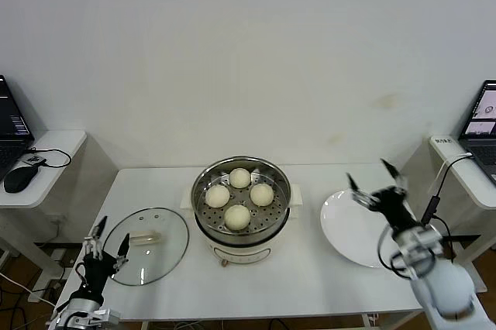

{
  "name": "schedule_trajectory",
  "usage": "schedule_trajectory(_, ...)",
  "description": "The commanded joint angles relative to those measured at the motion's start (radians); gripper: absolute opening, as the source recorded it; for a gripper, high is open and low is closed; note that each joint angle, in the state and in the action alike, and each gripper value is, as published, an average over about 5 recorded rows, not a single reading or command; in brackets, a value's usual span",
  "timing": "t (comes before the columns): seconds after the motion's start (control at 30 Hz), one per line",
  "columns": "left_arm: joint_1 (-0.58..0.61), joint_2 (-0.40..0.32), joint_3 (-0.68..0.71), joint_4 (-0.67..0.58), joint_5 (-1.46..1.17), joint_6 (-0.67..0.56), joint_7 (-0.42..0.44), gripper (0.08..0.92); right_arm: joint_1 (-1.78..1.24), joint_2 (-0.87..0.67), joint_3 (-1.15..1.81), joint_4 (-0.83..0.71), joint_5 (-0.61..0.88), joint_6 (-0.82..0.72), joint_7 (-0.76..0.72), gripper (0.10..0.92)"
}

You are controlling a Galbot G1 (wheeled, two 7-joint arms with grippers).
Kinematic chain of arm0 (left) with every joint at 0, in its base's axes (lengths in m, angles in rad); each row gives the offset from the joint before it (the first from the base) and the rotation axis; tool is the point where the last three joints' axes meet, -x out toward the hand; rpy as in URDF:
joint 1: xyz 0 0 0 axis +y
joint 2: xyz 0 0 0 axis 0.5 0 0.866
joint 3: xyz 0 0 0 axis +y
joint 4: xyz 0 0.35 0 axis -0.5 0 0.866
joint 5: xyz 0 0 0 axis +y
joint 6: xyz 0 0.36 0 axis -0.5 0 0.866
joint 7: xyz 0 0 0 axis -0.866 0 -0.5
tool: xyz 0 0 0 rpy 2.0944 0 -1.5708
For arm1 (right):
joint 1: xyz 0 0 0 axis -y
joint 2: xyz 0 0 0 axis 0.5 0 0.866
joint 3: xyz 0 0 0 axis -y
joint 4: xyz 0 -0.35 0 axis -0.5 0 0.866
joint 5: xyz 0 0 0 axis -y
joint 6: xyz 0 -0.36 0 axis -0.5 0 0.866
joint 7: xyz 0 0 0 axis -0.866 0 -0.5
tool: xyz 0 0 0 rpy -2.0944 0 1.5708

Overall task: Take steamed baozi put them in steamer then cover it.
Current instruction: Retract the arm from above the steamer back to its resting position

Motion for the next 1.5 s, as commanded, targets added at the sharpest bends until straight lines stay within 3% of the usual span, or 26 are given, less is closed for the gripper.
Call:
schedule_trajectory(0.03, -0.107, 0.049, 0.05, 0.202, 0.392, -0.018, 0.036, 0.823, -0.268, 0.162, 0.303, 0.07, -0.029, 0.105, 0.046, 0.823)
schedule_trajectory(0.37, -0.209, 0.066, 0.074, 0.269, 0.357, -0.025, 0.07, 0.823, -0.298, 0.194, 0.308, 0.09, -0.038, 0.105, 0.044, 0.823)
schedule_trajectory(1.0, -0.203, 0.05, 0.089, 0.242, 0.34, -0.028, 0.088, 0.823, -0.307, 0.207, 0.27, 0.084, -0.055, 0.107, 0.038, 0.823)
schedule_trajectory(1.5, -0.31, 0.033, 0.119, 0.323, 0.349, -0.026, 0.098, 0.823, -0.325, 0.216, 0.266, 0.084, -0.061, 0.116, 0.035, 0.823)
